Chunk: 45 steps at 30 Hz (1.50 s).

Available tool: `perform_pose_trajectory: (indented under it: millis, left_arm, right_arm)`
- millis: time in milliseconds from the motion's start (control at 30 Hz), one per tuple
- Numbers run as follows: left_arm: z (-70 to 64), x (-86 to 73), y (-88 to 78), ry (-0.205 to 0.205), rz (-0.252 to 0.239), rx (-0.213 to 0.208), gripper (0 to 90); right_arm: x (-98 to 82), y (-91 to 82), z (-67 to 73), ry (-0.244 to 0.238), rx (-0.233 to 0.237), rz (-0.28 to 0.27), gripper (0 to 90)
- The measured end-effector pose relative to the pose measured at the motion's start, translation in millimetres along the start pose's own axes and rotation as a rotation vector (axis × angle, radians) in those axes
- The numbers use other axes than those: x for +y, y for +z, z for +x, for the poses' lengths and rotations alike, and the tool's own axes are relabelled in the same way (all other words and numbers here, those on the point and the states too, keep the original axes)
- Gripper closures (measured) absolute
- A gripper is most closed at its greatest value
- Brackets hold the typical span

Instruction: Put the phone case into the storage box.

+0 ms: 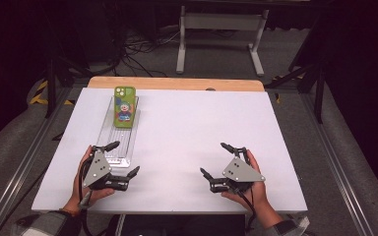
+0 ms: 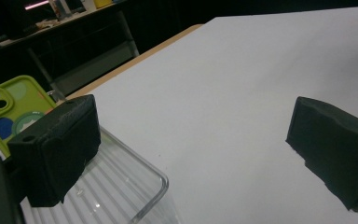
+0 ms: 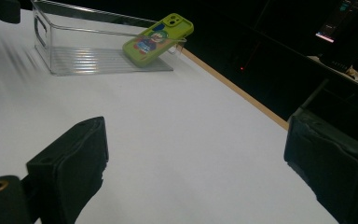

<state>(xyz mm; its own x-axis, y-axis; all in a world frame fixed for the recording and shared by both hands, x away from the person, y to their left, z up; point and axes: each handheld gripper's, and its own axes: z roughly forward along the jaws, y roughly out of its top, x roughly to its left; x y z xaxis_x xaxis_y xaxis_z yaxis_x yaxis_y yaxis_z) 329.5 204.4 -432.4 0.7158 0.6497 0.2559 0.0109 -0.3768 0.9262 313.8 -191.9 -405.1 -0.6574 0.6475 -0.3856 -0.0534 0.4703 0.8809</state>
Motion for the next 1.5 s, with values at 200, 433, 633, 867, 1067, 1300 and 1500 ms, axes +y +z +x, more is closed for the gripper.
perform_pose_trajectory:
  millis: [200, 433, 633, 867, 1067, 1300, 1500]
  left_arm:
    - [0.7, -7.1, -4.9, -0.027, 0.023, 0.0, 3.3]
    - [-1.8, -8.5, -10.0, -0.029, 0.019, 0.02, 3.4]
    - [-3.0, -9.6, -11.1, -0.05, 0.02, 0.017, 3.4]
    - [-1.2, -12.1, -12.7, -0.053, 0.019, 0.008, 3.6]
    - [-0.6, -12.6, -14.7, -0.07, 0.011, -0.003, 3.6]
    - [-1.8, -12.0, -13.5, -0.065, 0.014, -0.002, 3.6]
    - [-2.1, -12.0, -13.4, -0.064, 0.01, -0.001, 3.9]
  right_arm:
    - [-1.0, -0.2, 3.6, -0.009, 0.005, 0.007, 7.0]
    - [-1.2, 1.0, 6.2, -0.02, 0.012, 0.012, 7.0]
    - [-1.2, -1.1, 4.8, -0.021, 0.003, 0.006, 7.1]
    - [-0.9, -1.1, 4.9, -0.019, 0.0, 0.009, 7.2]
    - [0.0, 1.2, 7.8, -0.022, 0.005, 0.017, 7.2]
    - [-0.6, 1.2, 7.8, -0.021, 0.006, 0.022, 7.2]
    - [-1.2, 1.2, 7.4, -0.022, 0.005, 0.024, 7.2]
